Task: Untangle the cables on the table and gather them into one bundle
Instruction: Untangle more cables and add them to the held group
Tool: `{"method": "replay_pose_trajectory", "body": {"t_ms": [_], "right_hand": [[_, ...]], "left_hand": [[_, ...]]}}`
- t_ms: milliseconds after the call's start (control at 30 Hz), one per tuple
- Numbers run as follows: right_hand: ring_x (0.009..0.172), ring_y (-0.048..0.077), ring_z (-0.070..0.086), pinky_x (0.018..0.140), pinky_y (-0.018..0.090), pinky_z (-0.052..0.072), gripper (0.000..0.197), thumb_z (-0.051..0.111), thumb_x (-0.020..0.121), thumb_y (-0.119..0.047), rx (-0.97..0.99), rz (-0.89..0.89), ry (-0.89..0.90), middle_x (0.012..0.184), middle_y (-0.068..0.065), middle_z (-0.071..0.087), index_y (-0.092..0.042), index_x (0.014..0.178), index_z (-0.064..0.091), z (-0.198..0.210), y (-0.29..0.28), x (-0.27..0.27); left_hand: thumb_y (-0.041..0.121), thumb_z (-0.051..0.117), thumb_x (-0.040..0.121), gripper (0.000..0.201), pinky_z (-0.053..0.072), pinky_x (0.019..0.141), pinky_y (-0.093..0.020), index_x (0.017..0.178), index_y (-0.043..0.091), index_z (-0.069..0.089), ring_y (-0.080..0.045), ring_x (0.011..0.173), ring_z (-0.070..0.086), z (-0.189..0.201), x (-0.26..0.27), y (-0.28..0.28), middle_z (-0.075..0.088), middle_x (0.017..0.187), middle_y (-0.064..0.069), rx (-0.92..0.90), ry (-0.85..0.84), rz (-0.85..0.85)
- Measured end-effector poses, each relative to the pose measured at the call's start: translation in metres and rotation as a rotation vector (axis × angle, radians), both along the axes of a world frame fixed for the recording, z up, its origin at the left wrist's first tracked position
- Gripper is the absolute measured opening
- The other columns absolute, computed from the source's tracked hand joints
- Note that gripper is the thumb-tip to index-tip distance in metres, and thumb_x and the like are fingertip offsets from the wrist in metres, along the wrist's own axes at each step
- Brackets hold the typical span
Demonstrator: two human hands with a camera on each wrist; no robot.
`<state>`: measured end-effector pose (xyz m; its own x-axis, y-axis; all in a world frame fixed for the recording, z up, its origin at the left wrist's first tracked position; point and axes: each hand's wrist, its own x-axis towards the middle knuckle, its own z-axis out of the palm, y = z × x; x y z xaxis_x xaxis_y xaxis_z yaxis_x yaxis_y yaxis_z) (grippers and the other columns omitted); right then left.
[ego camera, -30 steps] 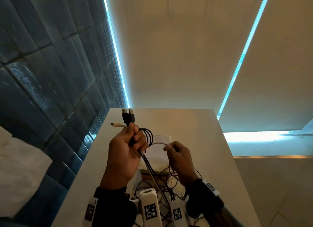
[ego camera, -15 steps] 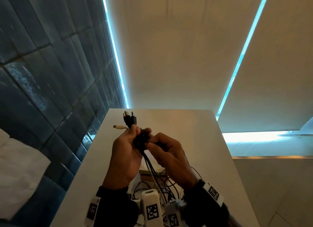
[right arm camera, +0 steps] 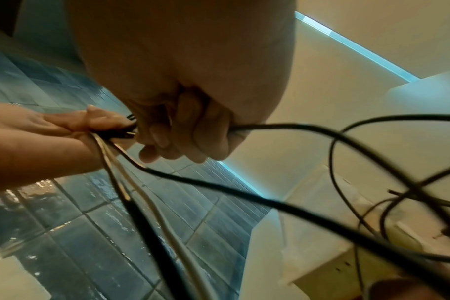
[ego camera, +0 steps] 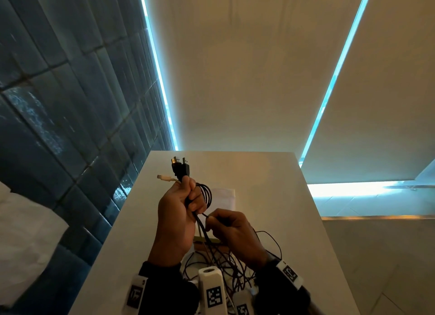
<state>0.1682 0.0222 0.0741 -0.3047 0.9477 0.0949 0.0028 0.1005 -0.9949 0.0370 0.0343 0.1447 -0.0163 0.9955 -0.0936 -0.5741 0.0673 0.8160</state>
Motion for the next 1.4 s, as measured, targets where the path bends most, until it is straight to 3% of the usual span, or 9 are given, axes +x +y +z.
{"method": "replay_pose_trajectory", "body": {"t_ms": [167, 300, 500, 733, 867, 1000, 1100, 1233, 1400], "right_hand": [[0.057, 0.008, 0.043, 0.056, 0.018, 0.036, 0.024, 0.056, 0.096, -0.015, -0.039, -0.068, -0.110, 0.061, -0.008, 0.052, -0.008, 0.074, 0.064, -0.029, 0.006, 0.005], [0.058, 0.006, 0.047, 0.060, 0.023, 0.041, 0.027, 0.057, 0.094, -0.014, -0.098, -0.108, -0.139, 0.058, -0.011, 0.054, -0.016, 0.068, 0.063, -0.052, 0.009, 0.007], [0.054, 0.002, 0.044, 0.057, 0.016, 0.037, 0.031, 0.058, 0.092, -0.006, -0.114, -0.175, -0.195, 0.054, -0.010, 0.049, -0.016, 0.062, 0.058, -0.079, 0.009, 0.013], [0.052, 0.007, 0.042, 0.058, 0.029, 0.035, 0.035, 0.060, 0.088, -0.017, -0.209, -0.237, -0.272, 0.049, -0.009, 0.048, -0.026, 0.053, 0.061, -0.110, 0.010, 0.022], [0.052, 0.008, 0.046, 0.053, 0.026, 0.038, 0.028, 0.061, 0.088, -0.014, -0.260, -0.381, -0.278, 0.055, -0.007, 0.053, -0.019, 0.060, 0.066, -0.081, 0.015, 0.020], [0.042, 0.010, 0.027, 0.040, 0.021, 0.022, 0.018, 0.053, 0.094, -0.008, -0.241, -0.384, 0.072, 0.055, 0.002, 0.038, 0.007, 0.085, 0.060, -0.016, 0.020, 0.013], [0.043, 0.011, 0.027, 0.040, 0.021, 0.023, 0.014, 0.053, 0.096, -0.009, -0.111, -0.289, 0.172, 0.054, -0.001, 0.041, 0.003, 0.090, 0.058, 0.025, 0.013, 0.002], [0.047, 0.011, 0.033, 0.043, 0.023, 0.030, 0.011, 0.052, 0.097, -0.008, 0.055, -0.138, 0.163, 0.057, -0.003, 0.045, -0.001, 0.090, 0.058, 0.048, -0.001, -0.009], [0.048, 0.003, 0.037, 0.048, 0.015, 0.033, 0.012, 0.055, 0.092, -0.003, 0.110, 0.004, 0.154, 0.058, -0.010, 0.047, -0.008, 0.083, 0.060, 0.048, -0.008, -0.012]], "left_hand": [[0.023, 0.033, 0.101, 0.032, 0.027, 0.043, -0.020, 0.073, 0.012, 0.044, -0.007, 0.045, 0.026, -0.002, -0.005, -0.001, 0.031, 0.059, 0.003, -0.015, 0.008, 0.024], [0.023, 0.034, 0.100, 0.031, 0.026, 0.043, -0.020, 0.073, 0.012, 0.044, -0.007, 0.045, 0.025, -0.003, -0.006, -0.003, 0.031, 0.058, 0.004, -0.024, 0.025, 0.024], [0.023, 0.034, 0.100, 0.031, 0.027, 0.041, -0.019, 0.072, 0.013, 0.043, -0.007, 0.044, 0.025, -0.002, -0.010, -0.004, 0.030, 0.057, 0.005, -0.037, 0.020, 0.032], [0.022, 0.033, 0.100, 0.031, 0.027, 0.041, -0.019, 0.072, 0.013, 0.043, -0.007, 0.044, 0.024, 0.000, -0.018, -0.004, 0.030, 0.057, 0.005, -0.030, 0.042, 0.034], [0.021, 0.032, 0.102, 0.032, 0.028, 0.042, -0.019, 0.073, 0.013, 0.043, -0.006, 0.043, 0.026, 0.002, -0.018, -0.003, 0.032, 0.056, 0.005, -0.049, 0.122, 0.015], [0.021, 0.032, 0.102, 0.031, 0.028, 0.047, -0.021, 0.073, 0.013, 0.042, -0.007, 0.045, 0.030, 0.004, -0.015, -0.004, 0.038, 0.058, 0.004, -0.078, 0.188, 0.024], [0.020, 0.034, 0.102, 0.031, 0.033, 0.052, -0.024, 0.075, 0.011, 0.044, -0.012, 0.051, 0.043, 0.006, -0.008, -0.007, 0.048, 0.063, -0.002, -0.104, 0.223, 0.047], [0.021, 0.036, 0.102, 0.029, 0.037, 0.061, -0.029, 0.079, 0.010, 0.050, -0.019, 0.069, 0.054, 0.007, -0.004, -0.007, 0.061, 0.076, -0.009, -0.123, 0.301, 0.095], [0.026, 0.035, 0.101, 0.032, 0.049, 0.076, -0.033, 0.078, 0.010, 0.051, -0.021, 0.079, 0.063, 0.008, -0.007, -0.010, 0.068, 0.075, -0.006, -0.125, 0.120, 0.019]]}}
